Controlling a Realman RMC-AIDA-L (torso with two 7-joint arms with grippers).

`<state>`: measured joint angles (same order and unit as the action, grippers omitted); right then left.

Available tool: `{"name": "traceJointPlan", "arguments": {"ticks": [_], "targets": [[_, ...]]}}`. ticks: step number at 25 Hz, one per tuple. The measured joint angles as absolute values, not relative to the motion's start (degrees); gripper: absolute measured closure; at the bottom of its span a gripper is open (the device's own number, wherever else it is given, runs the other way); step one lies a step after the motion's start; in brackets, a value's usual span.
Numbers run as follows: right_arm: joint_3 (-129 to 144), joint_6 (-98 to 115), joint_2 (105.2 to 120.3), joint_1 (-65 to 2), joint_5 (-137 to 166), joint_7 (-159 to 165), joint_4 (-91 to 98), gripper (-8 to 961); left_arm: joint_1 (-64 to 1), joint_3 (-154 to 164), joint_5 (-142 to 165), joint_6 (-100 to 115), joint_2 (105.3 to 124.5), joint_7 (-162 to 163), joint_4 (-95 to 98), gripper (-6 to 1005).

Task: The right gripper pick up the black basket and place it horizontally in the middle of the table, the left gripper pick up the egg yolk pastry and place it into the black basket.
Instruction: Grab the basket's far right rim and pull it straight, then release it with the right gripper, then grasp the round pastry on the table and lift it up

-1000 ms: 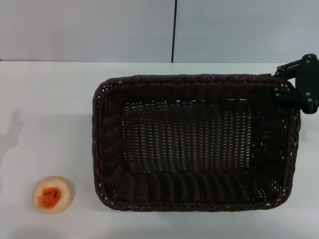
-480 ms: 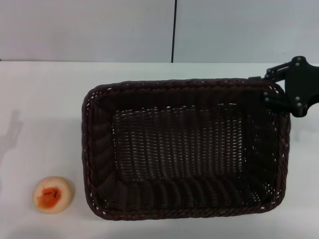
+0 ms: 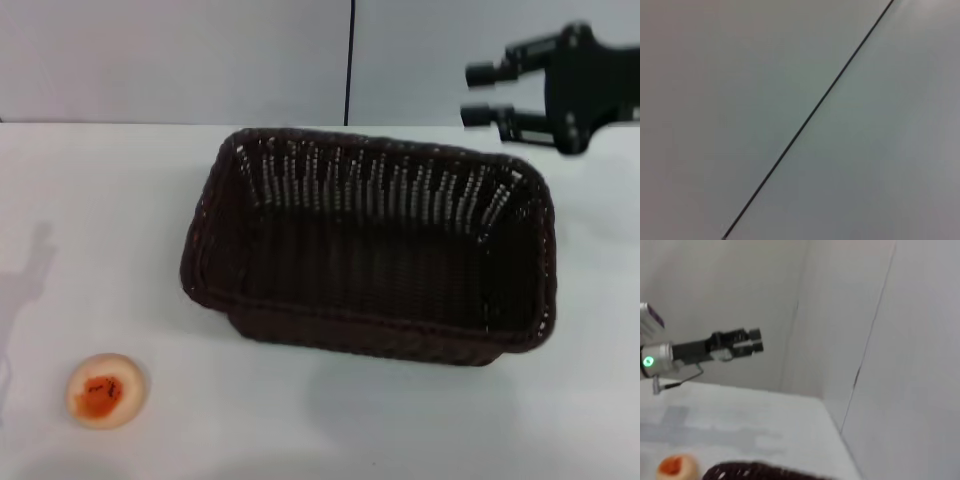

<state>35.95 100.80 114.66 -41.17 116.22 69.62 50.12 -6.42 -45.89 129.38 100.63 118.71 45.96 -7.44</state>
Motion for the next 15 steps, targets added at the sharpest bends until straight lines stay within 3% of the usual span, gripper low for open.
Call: {"name": "traceJointPlan", "arguments": {"ticks": [7,9,15], "targets": [[35.51,100.18,115.09,-41.78,108.38,67.46,50.75,602,-6.41,-42.53,129.43,99.37,118.66,45.88,-6.87,200],[35.17,98.89,116.72,-37.59,102.52,63.36,47.16,597,-6.41,-41.43,129.45,99.26,118.52,45.72,-6.56,200],[35.03,95.9,118.76,-28.65,85.73,56.1,36.22,584,-8.15,-33.72,129.48,99.39,118.2,44.31,0.43,201]]}}
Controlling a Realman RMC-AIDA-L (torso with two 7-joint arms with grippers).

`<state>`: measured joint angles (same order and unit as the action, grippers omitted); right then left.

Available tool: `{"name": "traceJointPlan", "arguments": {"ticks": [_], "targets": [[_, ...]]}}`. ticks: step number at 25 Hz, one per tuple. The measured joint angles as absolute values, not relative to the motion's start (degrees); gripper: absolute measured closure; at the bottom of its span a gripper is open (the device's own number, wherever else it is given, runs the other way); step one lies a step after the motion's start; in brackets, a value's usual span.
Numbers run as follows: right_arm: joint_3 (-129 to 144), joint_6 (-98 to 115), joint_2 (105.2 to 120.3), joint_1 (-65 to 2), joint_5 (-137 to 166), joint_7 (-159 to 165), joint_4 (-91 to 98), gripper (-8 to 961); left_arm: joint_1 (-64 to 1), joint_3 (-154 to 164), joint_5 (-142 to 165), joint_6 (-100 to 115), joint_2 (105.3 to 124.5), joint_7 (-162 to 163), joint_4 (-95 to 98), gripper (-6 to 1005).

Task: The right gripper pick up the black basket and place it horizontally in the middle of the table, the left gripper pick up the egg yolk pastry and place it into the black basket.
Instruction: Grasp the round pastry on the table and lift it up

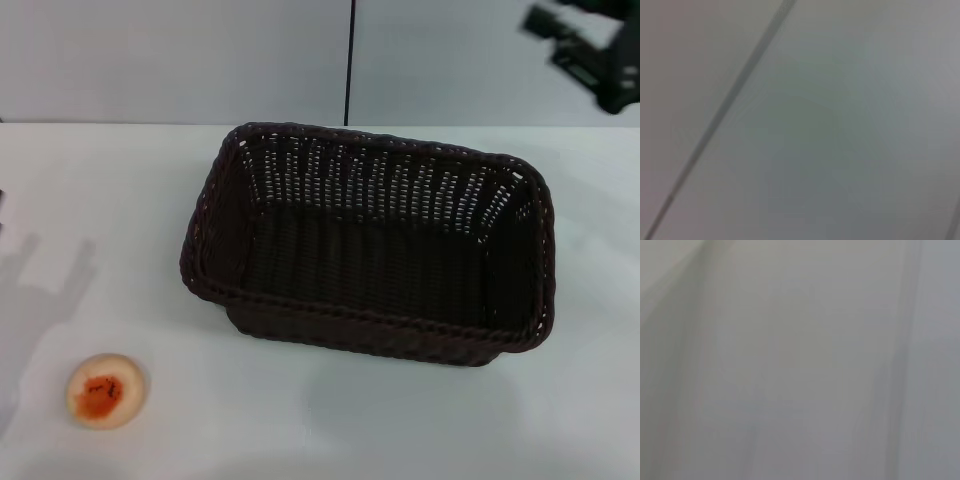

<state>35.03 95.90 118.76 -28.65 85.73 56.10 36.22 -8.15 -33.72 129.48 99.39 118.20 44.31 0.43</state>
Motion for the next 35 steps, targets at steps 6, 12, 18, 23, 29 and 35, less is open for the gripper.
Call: {"name": "traceJointPlan", "arguments": {"ticks": [6,12,18,23,29,35], "targets": [[34.34,96.12,118.78,-20.57,64.31,45.43,19.27,570,-9.12,-25.35,129.49,98.79,118.04,39.18,5.42,201],[31.2,93.65,118.73,-15.8,54.84,44.27,13.7,557,-7.82,-19.79,129.46,98.66,117.99,39.04,8.17,202],[22.12,89.66,118.77,-14.36,54.44,44.28,11.28,469,-5.93,-11.6,129.47,98.8,117.85,39.06,10.98,203],[16.19,88.39,118.65,-12.83,54.35,44.46,11.14,350,-5.0,-6.08,129.46,98.55,117.86,39.44,12.43,203],[13.71,87.26,118.61,-12.22,54.36,44.36,11.31,350,-4.0,-5.86,129.46,97.54,117.86,39.26,12.55,345],[13.71,87.0,118.69,-12.77,54.65,44.3,11.01,350,-3.39,-5.52,129.49,96.92,117.86,39.16,13.07,343]]}}
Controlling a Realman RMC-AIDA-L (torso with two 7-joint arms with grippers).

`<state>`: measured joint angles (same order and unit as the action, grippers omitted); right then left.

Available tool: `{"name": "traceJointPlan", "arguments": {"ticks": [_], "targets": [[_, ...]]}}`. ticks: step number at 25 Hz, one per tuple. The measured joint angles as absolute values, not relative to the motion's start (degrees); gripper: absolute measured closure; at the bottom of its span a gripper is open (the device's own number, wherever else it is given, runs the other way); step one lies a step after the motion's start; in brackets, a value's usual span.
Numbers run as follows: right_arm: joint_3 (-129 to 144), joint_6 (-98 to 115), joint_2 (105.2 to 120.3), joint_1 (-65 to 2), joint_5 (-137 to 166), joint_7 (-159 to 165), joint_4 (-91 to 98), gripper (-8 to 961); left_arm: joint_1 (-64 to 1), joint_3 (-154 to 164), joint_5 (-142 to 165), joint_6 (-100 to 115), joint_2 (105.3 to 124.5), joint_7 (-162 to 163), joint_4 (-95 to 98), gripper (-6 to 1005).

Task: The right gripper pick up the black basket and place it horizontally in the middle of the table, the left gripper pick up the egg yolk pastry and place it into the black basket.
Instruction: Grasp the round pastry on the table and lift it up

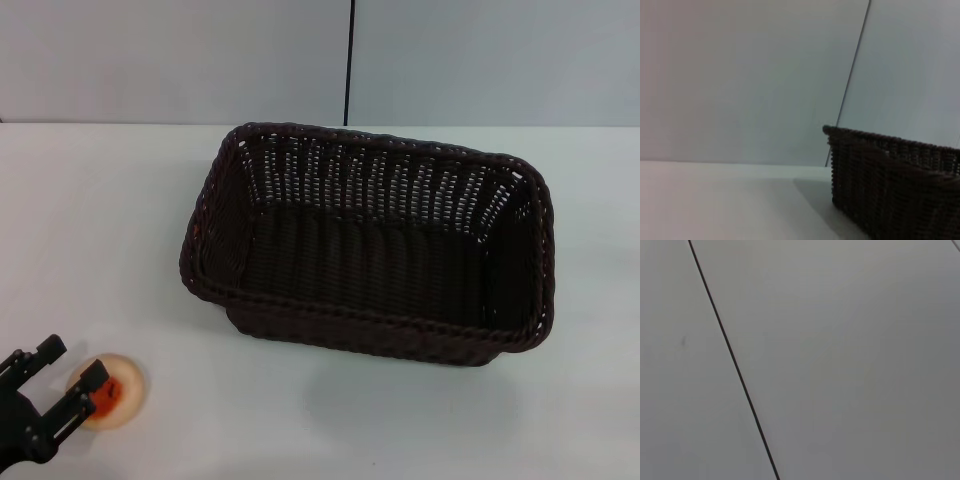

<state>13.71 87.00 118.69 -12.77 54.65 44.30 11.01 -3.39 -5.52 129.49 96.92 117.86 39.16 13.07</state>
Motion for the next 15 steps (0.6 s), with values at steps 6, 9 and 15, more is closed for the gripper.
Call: {"name": "traceJointPlan", "arguments": {"ticks": [6,9,15], "targets": [[13.95,87.0,118.78,-13.26,54.67,44.29,10.71,350,-3.31,-3.84,129.54,95.2,117.86,39.13,13.28,342],[13.95,87.0,118.8,-13.4,54.67,44.26,10.4,350,-3.49,-3.2,129.55,94.56,117.86,39.12,13.3,347],[13.96,86.57,118.8,-13.5,54.69,44.24,10.36,350,-3.88,-1.01,129.55,94.29,117.86,39.11,13.52,359]]}}
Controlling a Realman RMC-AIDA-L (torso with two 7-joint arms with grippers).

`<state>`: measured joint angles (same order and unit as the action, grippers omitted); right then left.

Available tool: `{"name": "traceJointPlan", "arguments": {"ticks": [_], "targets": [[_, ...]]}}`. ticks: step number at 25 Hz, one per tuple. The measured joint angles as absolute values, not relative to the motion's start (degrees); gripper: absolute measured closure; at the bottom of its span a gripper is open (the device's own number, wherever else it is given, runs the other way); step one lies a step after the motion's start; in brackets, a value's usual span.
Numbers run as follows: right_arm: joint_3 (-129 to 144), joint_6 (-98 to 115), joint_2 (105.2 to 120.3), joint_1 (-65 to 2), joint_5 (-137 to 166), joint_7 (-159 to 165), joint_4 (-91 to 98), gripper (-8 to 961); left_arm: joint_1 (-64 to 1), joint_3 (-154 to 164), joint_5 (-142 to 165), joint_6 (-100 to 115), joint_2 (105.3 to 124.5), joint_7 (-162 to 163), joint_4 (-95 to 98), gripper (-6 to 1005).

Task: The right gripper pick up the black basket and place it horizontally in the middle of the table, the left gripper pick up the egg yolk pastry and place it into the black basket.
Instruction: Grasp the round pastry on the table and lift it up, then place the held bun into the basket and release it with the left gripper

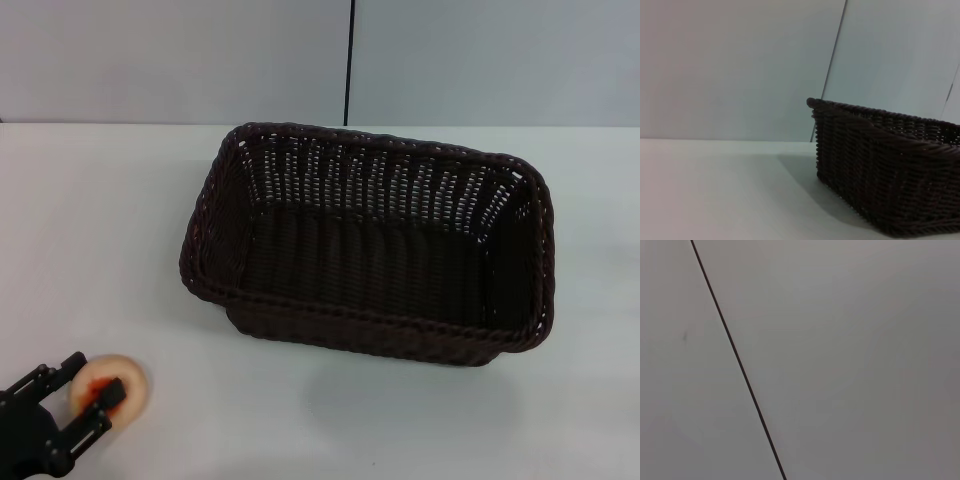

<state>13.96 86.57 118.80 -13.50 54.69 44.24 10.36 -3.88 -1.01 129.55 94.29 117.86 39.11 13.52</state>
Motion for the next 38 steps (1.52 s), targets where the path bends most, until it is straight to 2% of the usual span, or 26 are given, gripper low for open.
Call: {"name": "traceJointPlan", "arguments": {"ticks": [3,13,25,27,38], "targets": [[13.96,86.17,118.78,-13.56,54.75,44.22,10.36,350,-3.89,-1.21,129.46,94.47,117.86,39.04,13.68,367],[14.04,84.81,118.62,-14.22,54.76,44.21,10.37,350,-5.06,-0.89,129.57,94.12,117.86,39.05,13.83,763],[14.03,84.2,118.56,-14.86,54.85,44.42,10.73,350,-7.87,-9.31,128.92,105.69,117.79,40.86,12.91,878],[14.0,84.19,118.56,-14.87,54.85,44.42,10.65,350,-9.72,-12.73,128.86,106.92,117.81,41.27,11.01,911],[14.38,84.2,118.75,-15.12,55.01,44.62,9.14,350,-24.01,-13.72,129.36,100.15,118.26,41.65,1.91,934]]}}
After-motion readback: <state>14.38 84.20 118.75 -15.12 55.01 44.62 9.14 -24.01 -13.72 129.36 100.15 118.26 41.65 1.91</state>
